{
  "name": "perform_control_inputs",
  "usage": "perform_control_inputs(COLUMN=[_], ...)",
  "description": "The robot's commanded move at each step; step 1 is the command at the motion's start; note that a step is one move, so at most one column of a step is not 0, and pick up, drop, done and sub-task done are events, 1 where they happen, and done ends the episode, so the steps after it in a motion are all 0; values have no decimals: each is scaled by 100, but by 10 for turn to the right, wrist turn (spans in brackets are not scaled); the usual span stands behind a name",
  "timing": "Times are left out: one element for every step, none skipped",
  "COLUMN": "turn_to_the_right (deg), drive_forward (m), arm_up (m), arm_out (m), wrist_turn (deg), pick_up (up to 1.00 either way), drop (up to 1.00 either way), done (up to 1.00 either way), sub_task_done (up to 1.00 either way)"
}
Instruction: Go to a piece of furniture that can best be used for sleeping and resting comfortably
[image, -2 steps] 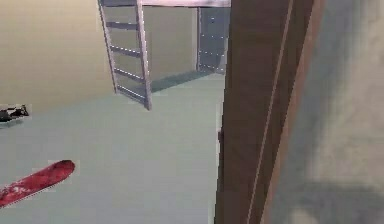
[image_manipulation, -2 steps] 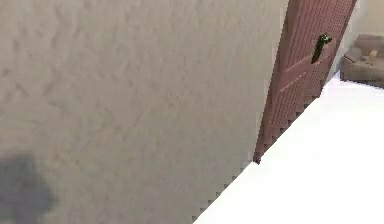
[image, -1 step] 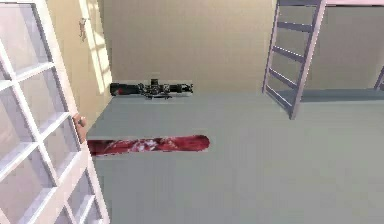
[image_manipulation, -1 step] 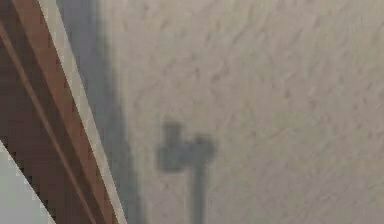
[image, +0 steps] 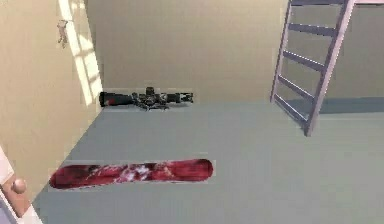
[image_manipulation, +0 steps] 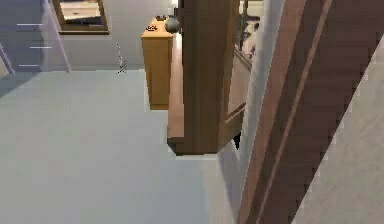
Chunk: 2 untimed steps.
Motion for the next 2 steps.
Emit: perform_control_inputs(turn_to_the_right=[360, 0], drive_forward=[0, 100], arm_up=[0, 0], arm_out=[0, 0], wrist_turn=[0, 0], pick_up=[0, 0], drop=[0, 0], done=[0, 0], sub_task_done=[0, 0])
